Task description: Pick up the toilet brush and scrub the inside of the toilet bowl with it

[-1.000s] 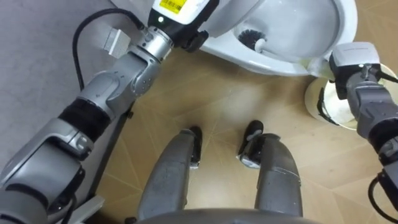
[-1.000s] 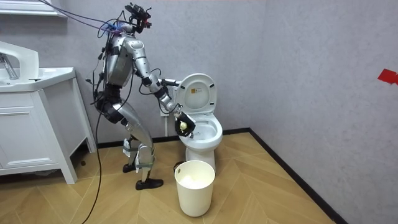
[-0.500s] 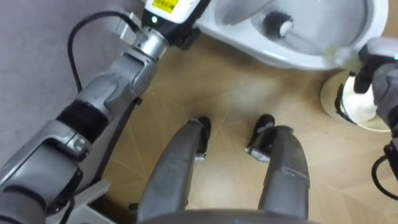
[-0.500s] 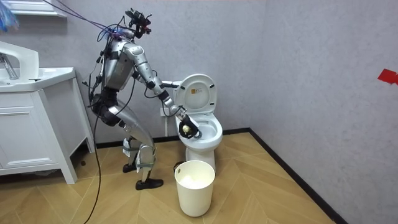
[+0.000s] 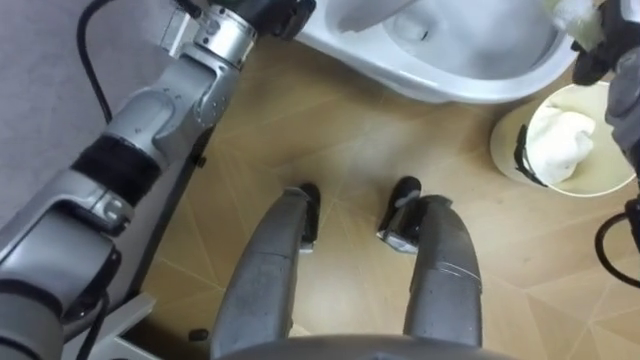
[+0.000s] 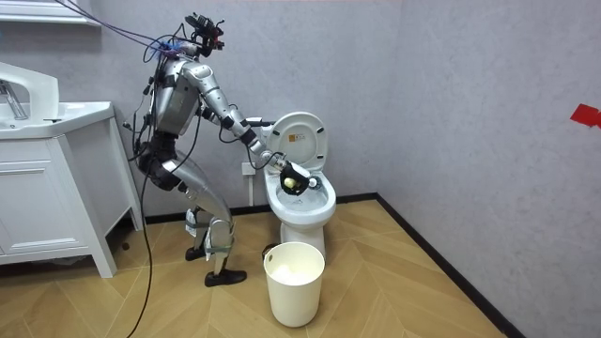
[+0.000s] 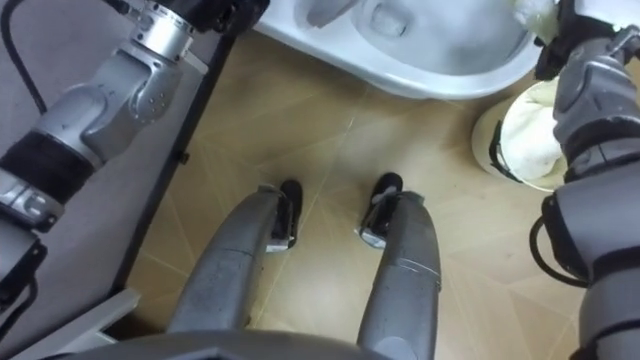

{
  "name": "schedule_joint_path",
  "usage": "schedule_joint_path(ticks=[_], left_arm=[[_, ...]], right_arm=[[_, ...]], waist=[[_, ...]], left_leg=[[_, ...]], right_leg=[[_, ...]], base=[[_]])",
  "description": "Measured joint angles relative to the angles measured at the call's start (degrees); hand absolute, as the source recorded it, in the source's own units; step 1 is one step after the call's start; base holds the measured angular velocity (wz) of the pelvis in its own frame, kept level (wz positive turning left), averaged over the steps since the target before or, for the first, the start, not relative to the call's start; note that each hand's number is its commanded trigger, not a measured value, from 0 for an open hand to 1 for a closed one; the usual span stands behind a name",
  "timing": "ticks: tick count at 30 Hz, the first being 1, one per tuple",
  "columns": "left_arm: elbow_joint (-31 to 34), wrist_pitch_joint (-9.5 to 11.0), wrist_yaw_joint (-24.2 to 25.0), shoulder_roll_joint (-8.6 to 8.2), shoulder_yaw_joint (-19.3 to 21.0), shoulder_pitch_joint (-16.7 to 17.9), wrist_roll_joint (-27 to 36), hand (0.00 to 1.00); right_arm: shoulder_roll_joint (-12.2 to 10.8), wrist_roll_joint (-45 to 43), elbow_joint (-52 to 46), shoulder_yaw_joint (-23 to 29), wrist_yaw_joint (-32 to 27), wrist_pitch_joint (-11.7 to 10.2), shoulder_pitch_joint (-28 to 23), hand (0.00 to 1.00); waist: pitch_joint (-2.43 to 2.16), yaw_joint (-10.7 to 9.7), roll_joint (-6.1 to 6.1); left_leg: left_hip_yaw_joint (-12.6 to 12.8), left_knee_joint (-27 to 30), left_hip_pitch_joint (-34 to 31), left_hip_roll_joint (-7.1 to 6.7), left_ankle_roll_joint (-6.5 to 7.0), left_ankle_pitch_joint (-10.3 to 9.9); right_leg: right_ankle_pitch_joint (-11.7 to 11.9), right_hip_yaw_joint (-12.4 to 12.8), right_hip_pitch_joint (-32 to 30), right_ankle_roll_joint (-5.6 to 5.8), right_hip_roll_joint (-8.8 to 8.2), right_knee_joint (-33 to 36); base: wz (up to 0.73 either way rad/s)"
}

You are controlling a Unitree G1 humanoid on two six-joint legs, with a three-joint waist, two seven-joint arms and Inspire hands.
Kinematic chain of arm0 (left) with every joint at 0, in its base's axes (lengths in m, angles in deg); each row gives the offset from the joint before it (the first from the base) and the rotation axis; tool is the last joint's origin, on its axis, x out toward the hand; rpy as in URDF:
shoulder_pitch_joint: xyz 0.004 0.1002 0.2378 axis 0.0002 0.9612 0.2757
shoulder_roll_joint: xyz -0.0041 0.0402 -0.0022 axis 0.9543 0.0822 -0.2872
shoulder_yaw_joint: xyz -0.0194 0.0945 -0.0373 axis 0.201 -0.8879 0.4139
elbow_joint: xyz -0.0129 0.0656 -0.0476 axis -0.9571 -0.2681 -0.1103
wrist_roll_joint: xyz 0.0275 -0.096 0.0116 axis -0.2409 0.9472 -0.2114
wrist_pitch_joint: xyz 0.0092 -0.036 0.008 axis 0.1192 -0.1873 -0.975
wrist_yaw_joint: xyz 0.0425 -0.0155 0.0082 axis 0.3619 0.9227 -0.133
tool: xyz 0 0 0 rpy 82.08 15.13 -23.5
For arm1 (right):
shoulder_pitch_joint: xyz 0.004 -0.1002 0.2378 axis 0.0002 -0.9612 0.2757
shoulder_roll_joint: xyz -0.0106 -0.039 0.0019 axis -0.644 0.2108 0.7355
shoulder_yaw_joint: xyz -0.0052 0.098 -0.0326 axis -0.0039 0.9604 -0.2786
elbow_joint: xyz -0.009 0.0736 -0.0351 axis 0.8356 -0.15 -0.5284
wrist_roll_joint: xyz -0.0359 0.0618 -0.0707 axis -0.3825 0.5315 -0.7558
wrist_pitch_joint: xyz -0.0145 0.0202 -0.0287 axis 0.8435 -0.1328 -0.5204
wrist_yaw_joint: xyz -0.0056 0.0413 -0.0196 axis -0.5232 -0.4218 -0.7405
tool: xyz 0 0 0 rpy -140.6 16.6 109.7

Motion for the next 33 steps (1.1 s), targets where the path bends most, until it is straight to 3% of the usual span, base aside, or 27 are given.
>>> schedule_joint_path(ticks=[9, 14, 15, 16, 18, 21, 24, 29, 33], left_arm=[[0.1, -1.1, 0.5, 0.34, 0.9, 0.2, -0.2, 0.0], [0.1, -1.2, 1.1, 0.16, 1.5, 0.5, -0.3, 0.0], [0.1, -1.0, 1.2, -0.16, 1.6, 0.5, -0.3, 0.0], [0.1, -1.0, 1.6, -0.63, 1.6, 0.6, -0.2, 0.0], [0.1, -0.9, 2.4, -1.06, 1.7, 0.9, -0.2, 0.0], [0.2, -0.7, 3.7, -0.99, 2.4, 1.7, -0.2, 0.0], [0.8, -0.2, 3.8, -1.0, 2.6, 1.9, -0.2, 0.0], [2.4, 1.2, 3.8, -1.15, 3.7, 2.8, 0.3, 0.0], [7.6, 2.1, 3.9, -1.09, 6.1, 6.9, 1.7, 0.0]], right_arm=[[0.0, -4.5, -0.5, 0.5, 0.0, 1.2, 0.1, 1.0], [0.0, -8.1, -2.2, -1.8, 2.3, 2.4, -1.8, 1.0], [0.0, -9.6, -2.3, -2.2, 3.2, 2.6, -2.5, 1.0], [0.0, -11.4, -2.3, -3.6, 4.1, 3.0, -3.4, 1.0], [-0.1, -13.4, -2.2, -3.9, 6.2, 2.9, -5.4, 1.0], [0.5, -14.0, -2.2, -4.3, 7.9, 4.9, -8.3, 1.0], [0.7, -15.3, -2.0, -6.4, 10.6, 5.5, -11.5, 1.0], [1.5, -15.3, -2.5, -6.6, 11.0, 5.4, -13.8, 1.0], [1.3, -12.2, -6.0, -5.6, 11.3, 4.9, -19.8, 1.0]], waist=[[0.02, 0.6, -0.04], [0.09, 1.5, 0.22], [0.22, 2.6, 0.56], [0.62, 3.6, 1.43], [0.61, 4.7, 2.23], [0.55, 5.7, 4.38], [0.02, 7.1, 5.4], [-0.7, 6.5, 6.44], [-1.4, 4.6, 6.5]], left_leg=[[0.1, 0.2, 0.4, 0.05, 0.2, -0.3], [-1.0, 0.0, 2.1, 0.3, -0.16, -0.5], [-1.2, 0.0, 2.9, 0.42, -0.27, -0.6], [-1.6, -0.1, 4.2, 0.54, -0.24, -0.8], [-1.7, -0.9, 5.7, 0.04, -0.18, -0.8], [-2.0, -1.2, 7.2, -0.01, 0.14, -1.0], [-1.6, -2.7, 8.6, -0.02, 0.19, -1.0], [-1.2, -4.5, 11.3, -0.03, 0.19, -1.0], [-1.2, -6.9, 15.1, -0.11, 0.13, -0.9]], right_leg=[[-0.1, 0.1, 0.2, 0.04, -0.19, 0.4], [-0.2, -1.3, 3.1, 0.01, 0.47, -1.2], [-0.2, -1.4, 4.0, 0.05, 0.71, -1.6], [-0.2, -1.9, 5.7, 0.06, 0.73, -2.1], [-0.4, -2.2, 7.0, 0.32, 0.19, -2.2], [-1.0, -2.9, 8.8, 0.71, -0.34, -2.4], [-0.9, -3.1, 10.0, 0.71, -0.27, -3.3], [-1.3, -3.0, 11.9, 0.85, -0.32, -3.6], [-1.8, -3.0, 15.4, 1.28, -0.05, -5.3]], base=[[0.0], [0.03], [0.0], [0.0], [0.11], [0.12], [-0.03], [-0.01], [0.03]])
